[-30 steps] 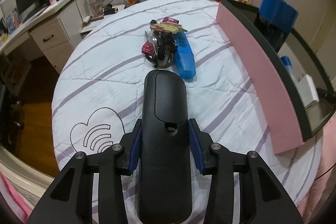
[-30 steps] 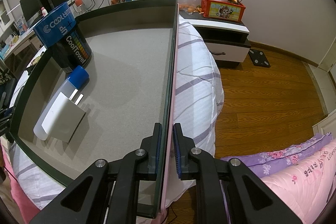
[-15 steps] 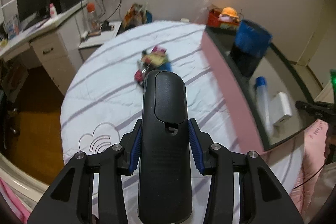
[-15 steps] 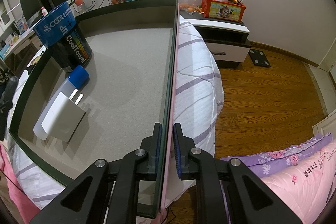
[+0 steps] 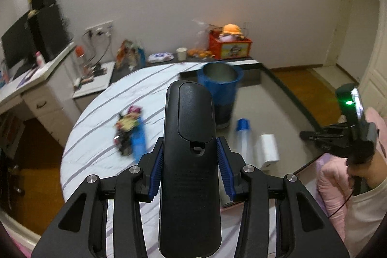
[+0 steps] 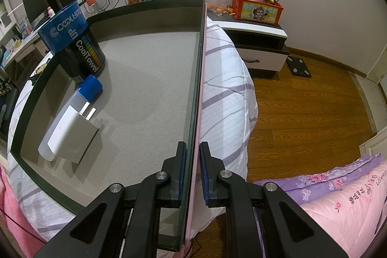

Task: Organize rigid objects
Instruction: 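Carry the black remote with the left gripper over the tray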

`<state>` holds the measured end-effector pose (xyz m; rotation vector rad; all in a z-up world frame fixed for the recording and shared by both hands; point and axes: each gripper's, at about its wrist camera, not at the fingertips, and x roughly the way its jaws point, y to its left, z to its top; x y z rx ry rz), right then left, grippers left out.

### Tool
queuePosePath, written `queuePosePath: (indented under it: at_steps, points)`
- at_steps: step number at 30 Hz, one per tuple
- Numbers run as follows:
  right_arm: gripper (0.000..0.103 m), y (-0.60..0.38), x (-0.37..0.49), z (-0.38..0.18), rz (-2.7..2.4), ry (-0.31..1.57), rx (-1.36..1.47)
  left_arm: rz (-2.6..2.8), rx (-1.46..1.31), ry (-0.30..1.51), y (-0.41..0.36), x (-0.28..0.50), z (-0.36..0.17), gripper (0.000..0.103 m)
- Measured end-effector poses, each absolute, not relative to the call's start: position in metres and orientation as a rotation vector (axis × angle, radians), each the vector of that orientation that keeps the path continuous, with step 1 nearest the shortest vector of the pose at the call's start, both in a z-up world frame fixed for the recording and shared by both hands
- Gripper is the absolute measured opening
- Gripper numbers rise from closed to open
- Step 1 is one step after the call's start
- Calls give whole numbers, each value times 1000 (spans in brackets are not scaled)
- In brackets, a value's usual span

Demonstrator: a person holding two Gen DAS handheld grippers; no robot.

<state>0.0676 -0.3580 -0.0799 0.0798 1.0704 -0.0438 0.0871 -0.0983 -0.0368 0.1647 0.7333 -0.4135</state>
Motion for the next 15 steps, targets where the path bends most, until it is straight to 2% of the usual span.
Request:
queuePosePath:
  at_steps: [6,15]
  points:
    - [13,-359,68,-81,-40,1070,96,-507,189,723,-151,85,-27,42]
    - [13,-361,66,-80,-32,1063,122,-573,212,812,-230,107,-49,42]
